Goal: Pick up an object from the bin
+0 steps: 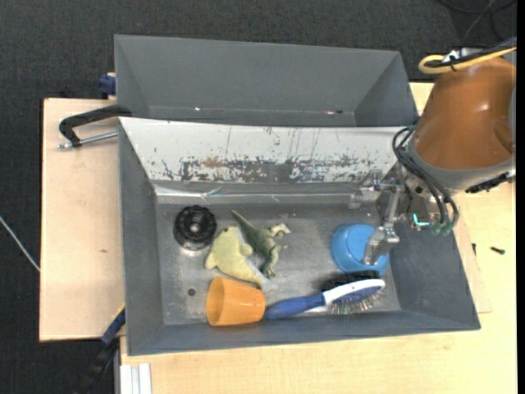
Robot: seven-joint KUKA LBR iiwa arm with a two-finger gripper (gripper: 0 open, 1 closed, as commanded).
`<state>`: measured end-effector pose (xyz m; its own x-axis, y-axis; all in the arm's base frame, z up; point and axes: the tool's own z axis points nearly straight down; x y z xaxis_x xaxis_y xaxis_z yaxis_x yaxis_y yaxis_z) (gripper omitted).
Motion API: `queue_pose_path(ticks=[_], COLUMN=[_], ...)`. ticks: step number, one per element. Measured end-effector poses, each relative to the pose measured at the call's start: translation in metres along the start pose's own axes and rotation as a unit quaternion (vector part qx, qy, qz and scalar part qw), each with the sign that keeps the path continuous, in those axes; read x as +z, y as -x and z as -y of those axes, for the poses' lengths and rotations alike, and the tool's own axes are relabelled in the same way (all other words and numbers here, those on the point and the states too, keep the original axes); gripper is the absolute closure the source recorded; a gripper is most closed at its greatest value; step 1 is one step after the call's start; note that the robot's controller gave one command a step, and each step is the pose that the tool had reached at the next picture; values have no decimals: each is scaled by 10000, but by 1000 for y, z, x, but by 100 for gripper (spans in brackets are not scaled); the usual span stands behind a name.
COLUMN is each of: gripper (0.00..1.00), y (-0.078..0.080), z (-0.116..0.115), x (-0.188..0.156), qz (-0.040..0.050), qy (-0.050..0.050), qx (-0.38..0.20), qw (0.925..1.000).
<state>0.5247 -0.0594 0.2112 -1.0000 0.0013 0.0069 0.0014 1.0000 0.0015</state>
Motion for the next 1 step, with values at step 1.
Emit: queue_pose_path(ticks=[1], gripper=[0], y=[-31], z=[10], x=[141], qz=[47], qy=[-12], qx=[-1513], qw=[9885])
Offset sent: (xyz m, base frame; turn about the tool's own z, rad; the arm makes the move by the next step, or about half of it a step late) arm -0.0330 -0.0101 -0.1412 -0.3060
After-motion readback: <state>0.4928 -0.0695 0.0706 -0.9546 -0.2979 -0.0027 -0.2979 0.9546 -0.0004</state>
